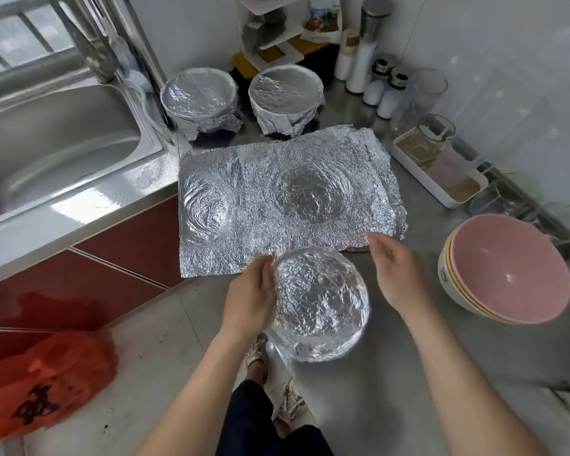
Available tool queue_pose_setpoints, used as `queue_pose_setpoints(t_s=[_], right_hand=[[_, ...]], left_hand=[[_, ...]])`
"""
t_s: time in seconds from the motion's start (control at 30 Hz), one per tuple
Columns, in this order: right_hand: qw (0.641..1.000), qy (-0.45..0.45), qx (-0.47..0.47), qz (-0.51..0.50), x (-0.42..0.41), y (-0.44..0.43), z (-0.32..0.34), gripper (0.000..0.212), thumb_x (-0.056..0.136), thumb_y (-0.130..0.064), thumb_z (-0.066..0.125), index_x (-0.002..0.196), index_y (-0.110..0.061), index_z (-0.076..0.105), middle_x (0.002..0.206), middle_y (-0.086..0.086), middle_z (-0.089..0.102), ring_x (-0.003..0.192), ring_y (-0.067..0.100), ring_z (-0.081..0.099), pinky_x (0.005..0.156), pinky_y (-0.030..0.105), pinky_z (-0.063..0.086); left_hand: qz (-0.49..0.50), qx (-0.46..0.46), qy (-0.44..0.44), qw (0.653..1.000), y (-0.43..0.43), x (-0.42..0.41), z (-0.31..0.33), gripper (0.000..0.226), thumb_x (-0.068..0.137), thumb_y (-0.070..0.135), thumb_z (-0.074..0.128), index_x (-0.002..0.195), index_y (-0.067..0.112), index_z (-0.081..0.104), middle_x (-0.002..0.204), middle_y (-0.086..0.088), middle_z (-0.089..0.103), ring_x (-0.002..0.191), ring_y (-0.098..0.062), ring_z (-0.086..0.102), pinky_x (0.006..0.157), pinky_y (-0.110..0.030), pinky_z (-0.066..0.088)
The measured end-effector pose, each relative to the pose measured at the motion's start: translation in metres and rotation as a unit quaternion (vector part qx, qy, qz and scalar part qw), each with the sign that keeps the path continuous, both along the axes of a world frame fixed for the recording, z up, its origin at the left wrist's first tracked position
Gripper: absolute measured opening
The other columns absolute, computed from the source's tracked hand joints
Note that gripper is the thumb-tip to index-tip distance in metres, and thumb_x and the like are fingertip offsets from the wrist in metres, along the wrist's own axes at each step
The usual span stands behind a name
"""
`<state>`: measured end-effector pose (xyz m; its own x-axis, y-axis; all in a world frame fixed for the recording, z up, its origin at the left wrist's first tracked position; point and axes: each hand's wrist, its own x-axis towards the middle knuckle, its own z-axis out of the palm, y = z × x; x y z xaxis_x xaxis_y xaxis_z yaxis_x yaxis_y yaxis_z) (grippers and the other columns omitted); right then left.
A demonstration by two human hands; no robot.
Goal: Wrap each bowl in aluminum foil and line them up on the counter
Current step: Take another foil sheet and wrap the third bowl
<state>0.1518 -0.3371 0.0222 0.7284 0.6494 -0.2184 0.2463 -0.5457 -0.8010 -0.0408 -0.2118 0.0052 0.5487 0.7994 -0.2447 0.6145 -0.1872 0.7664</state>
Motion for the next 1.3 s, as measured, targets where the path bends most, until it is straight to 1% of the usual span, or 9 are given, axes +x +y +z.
queue_pose_setpoints(t_s=[0.2,0.33,0.5,0.6,0.73,0.87,0.97,1.07,1.3], right_hand=[[0.962,0.12,0.089,-0.227,-0.028,-0.029,-0.019,0.034,0.101,-0.02,0.045,0.132,-0.011,0.055,0.132,0.001,0.057,0.125,0.015,0.051,0.11,0.035,0.036],[0.908,0.243,0.102,-0.325,-0.062,-0.036,-0.026,0.042,0.101,-0.031,0.044,0.139,-0.016,0.048,0.141,-0.008,0.046,0.131,0.01,0.042,0.108,0.027,0.031],[0.816,0.42,0.159,-0.365,-0.087,-0.028,-0.034,0.045,0.092,-0.051,0.053,0.125,-0.022,0.059,0.123,-0.001,0.064,0.112,0.019,0.06,0.104,0.043,0.044],[0.845,0.369,0.142,-0.359,-0.089,-0.018,-0.026,0.049,0.094,-0.052,0.05,0.126,-0.016,0.058,0.12,0.0,0.064,0.111,0.018,0.059,0.104,0.041,0.043],[0.89,0.293,0.132,-0.325,-0.086,-0.012,-0.024,0.036,0.1,-0.044,0.039,0.114,-0.014,0.055,0.102,0.0,0.056,0.096,0.014,0.051,0.078,0.023,0.042],[0.911,0.258,0.129,-0.295,-0.082,-0.008,-0.024,0.03,0.101,-0.041,0.038,0.09,-0.019,0.054,0.081,-0.006,0.052,0.075,0.006,0.048,0.071,0.023,0.038],[0.917,0.26,0.132,-0.273,-0.074,-0.007,-0.023,0.035,0.102,-0.033,0.039,0.122,-0.011,0.058,0.113,-0.005,0.059,0.102,0.007,0.052,0.086,0.021,0.039],[0.941,0.223,0.138,-0.215,-0.06,-0.009,-0.019,0.044,0.104,-0.029,0.036,0.144,-0.014,0.039,0.14,-0.008,0.043,0.121,-0.002,0.036,0.1,0.016,0.028],[0.966,0.155,0.108,-0.174,-0.06,0.001,-0.026,0.033,0.103,-0.026,0.038,0.125,-0.013,0.059,0.118,-0.004,0.061,0.111,0.009,0.054,0.099,0.026,0.038]], left_hand=[[0.06,0.015,0.094,0.994,-0.02,-0.024,0.019,0.031,0.104,0.027,0.035,0.122,0.022,0.059,0.087,0.013,0.062,0.084,-0.014,0.057,0.072,-0.029,0.037],[0.08,-0.053,-0.028,0.995,-0.007,-0.007,0.019,0.039,0.104,0.028,0.041,0.142,0.023,0.048,0.137,0.006,0.054,0.122,-0.006,0.046,0.097,-0.024,0.032],[0.04,-0.125,-0.092,0.987,-0.005,0.016,0.007,0.038,0.103,0.03,0.044,0.138,0.019,0.053,0.112,-0.009,0.068,0.086,-0.025,0.065,0.072,-0.04,0.052],[0.088,-0.129,-0.121,0.98,-0.017,0.016,0.002,0.035,0.102,0.028,0.047,0.133,0.017,0.059,0.088,-0.005,0.071,0.067,-0.025,0.063,0.058,-0.042,0.052],[0.154,-0.123,-0.129,0.972,-0.03,0.015,-0.008,0.035,0.101,0.03,0.048,0.132,0.019,0.06,0.115,-0.011,0.07,0.11,-0.036,0.06,0.097,-0.055,0.044],[0.199,-0.137,-0.146,0.959,-0.035,0.016,-0.011,0.034,0.101,0.033,0.049,0.131,0.022,0.061,0.118,-0.011,0.069,0.115,-0.039,0.056,0.1,-0.057,0.041],[0.202,-0.139,-0.138,0.96,-0.036,0.013,-0.009,0.035,0.101,0.035,0.048,0.133,0.026,0.059,0.123,-0.013,0.065,0.118,-0.042,0.053,0.101,-0.061,0.039],[0.119,-0.01,-0.092,0.989,-0.028,0.013,0.001,0.038,0.101,0.035,0.047,0.138,0.027,0.053,0.139,0.004,0.056,0.131,-0.018,0.049,0.111,-0.046,0.038],[-0.102,0.132,0.041,0.985,-0.01,0.036,0.001,0.043,0.104,0.043,0.034,0.144,0.029,0.046,0.147,0.01,0.047,0.132,-0.013,0.047,0.106,-0.029,0.038]])
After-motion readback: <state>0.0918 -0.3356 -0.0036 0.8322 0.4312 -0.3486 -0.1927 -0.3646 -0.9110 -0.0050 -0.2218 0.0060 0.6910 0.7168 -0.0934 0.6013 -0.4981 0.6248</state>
